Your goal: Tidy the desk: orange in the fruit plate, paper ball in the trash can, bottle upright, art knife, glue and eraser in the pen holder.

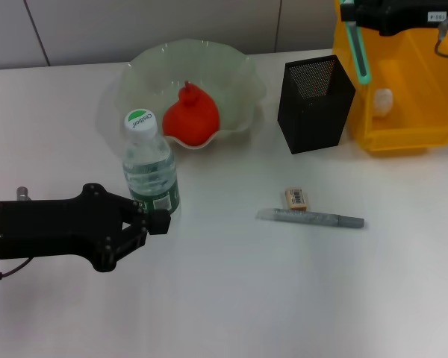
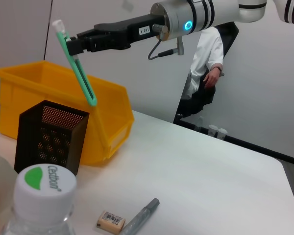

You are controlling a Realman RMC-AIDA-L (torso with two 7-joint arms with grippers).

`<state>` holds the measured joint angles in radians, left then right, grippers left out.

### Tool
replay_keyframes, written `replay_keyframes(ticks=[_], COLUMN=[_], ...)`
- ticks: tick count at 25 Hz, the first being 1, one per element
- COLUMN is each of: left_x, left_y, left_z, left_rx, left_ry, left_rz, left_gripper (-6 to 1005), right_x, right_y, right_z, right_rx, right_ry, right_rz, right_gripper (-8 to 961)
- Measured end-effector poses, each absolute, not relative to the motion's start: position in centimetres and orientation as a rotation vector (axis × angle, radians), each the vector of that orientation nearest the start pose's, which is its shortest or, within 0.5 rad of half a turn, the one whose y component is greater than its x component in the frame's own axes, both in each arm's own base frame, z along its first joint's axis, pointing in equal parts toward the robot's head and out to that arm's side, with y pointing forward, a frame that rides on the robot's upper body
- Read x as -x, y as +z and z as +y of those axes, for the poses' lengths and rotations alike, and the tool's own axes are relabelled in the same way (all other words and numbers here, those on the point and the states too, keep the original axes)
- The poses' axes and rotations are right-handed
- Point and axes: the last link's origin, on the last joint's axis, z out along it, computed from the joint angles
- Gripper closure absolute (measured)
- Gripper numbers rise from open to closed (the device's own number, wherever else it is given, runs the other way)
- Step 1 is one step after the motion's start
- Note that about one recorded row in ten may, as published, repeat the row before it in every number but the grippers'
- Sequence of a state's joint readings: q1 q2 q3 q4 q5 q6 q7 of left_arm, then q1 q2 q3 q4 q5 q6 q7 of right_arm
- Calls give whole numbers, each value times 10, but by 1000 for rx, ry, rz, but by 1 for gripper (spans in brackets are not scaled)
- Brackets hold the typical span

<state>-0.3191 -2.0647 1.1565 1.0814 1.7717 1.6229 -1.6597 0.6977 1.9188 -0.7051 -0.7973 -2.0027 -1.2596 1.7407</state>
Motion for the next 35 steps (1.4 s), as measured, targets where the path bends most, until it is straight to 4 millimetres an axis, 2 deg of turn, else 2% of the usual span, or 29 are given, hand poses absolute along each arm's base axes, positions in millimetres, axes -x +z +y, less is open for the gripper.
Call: replay_keyframes(ticks=[13, 18, 27, 35], left_x=[218, 218, 218, 221], left_y=[7, 7, 7, 7], left_z=[294, 295, 294, 292], left_rx=[2949, 2950, 2950, 2947], left_ry=[-640, -640, -638, -640], left_rz=[-536, -535, -539, -548], left_gripper=[1000, 1000, 1000, 1000], right_x=[-208, -204, -194, -202], right_y=[115, 114, 95, 83], right_z=[444, 447, 457, 461], right_rx=[2383, 2389, 2428, 2413], right_ry=[583, 598, 606, 563], right_rz=[621, 609, 509, 487], right_gripper=[742, 738, 731, 724])
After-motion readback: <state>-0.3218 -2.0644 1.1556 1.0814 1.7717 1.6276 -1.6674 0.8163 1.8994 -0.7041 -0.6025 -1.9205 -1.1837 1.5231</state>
